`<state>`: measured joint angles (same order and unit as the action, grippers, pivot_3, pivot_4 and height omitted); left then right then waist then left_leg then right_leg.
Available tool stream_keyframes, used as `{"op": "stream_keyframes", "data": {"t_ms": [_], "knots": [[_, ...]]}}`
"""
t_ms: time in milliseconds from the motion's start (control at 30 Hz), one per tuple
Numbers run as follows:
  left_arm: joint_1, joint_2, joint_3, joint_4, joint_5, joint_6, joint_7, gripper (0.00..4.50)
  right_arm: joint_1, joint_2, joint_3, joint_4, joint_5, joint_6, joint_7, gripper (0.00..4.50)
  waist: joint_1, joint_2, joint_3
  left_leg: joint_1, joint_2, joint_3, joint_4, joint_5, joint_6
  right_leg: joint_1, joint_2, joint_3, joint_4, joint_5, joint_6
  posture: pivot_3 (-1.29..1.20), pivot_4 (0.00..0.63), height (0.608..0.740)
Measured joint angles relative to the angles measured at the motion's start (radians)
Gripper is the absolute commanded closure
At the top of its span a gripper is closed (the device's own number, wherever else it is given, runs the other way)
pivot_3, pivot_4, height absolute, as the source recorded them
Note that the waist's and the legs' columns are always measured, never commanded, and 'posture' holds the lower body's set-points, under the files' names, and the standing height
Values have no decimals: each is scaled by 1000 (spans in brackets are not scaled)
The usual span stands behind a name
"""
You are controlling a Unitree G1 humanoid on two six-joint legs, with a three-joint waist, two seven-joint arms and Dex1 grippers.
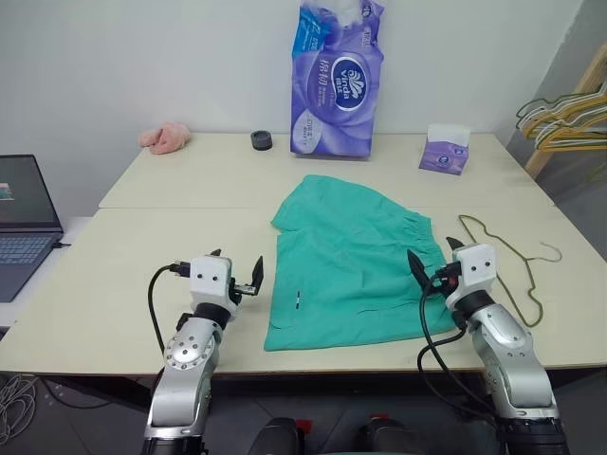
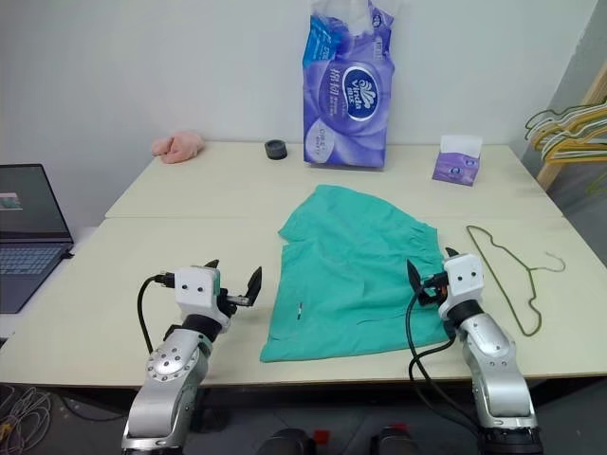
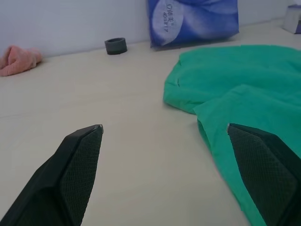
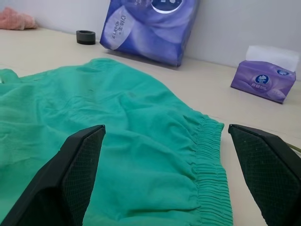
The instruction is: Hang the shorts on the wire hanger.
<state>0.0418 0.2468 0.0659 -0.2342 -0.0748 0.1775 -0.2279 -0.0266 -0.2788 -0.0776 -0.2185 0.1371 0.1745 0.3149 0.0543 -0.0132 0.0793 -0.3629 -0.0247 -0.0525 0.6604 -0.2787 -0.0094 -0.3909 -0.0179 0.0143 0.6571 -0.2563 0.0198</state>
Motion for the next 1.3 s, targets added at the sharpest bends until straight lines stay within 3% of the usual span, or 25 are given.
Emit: {"op": "stream_keyframes", "data": {"t_ms": [200, 400, 567, 867, 967, 1167, 1300], "knots": [[3, 144, -89, -14, -83, -9, -277, 22, 12, -40, -1, -81, 75, 59, 73, 0, -3, 1, 1, 0, 0, 1, 0, 0, 0, 0, 0, 1, -1, -3, -6, 82, 42, 740], [-48, 419, -227, -23, -84, 8, -619, 22, 226, -368, 21, -371, 333, 326, 384, 0, -11, 6, 4, -1, 1, -1, -1, -2, 2, 1, 0, -2, -6, -5, -7, 23, 46, 740], [-133, 476, -282, 11, -61, 11, -736, 22, 303, -466, 18, -467, 378, 376, 454, 0, -40, 5, 6, 0, 1, 0, -1, -2, 2, 2, 0, -1, -8, -4, -5, -6, 50, 740], [-198, 473, -355, 122, 20, -67, -790, 22, 343, -456, 21, -483, 331, 335, 435, 0, -56, -1, 14, -1, 1, 1, -1, -4, 1, 2, -1, 0, -11, 0, 2, -42, 54, 740], [-211, 469, -368, 148, 34, -111, -794, 627, 350, -455, 21, -483, 317, 332, 427, 0, -56, 0, 13, -1, 1, 1, -1, -4, 1, 2, -1, 0, -11, 0, 2, -42, 54, 740], [-213, 439, -392, 196, 60, -186, -784, 2412, 345, -457, 19, -472, 267, 297, 412, 0, -52, 1, 13, 0, 1, 1, 2, -3, 2, 4, -1, 0, -11, 0, 1, -46, 54, 740], [-214, 412, -393, 218, 71, -204, -758, 3660, 337, -518, 19, -407, 153, 204, 423, 0, -53, 1, 13, 1, 1, 3, 3, -3, 2, 4, -2, 1, -11, 0, 1, -48, 54, 740]]}}
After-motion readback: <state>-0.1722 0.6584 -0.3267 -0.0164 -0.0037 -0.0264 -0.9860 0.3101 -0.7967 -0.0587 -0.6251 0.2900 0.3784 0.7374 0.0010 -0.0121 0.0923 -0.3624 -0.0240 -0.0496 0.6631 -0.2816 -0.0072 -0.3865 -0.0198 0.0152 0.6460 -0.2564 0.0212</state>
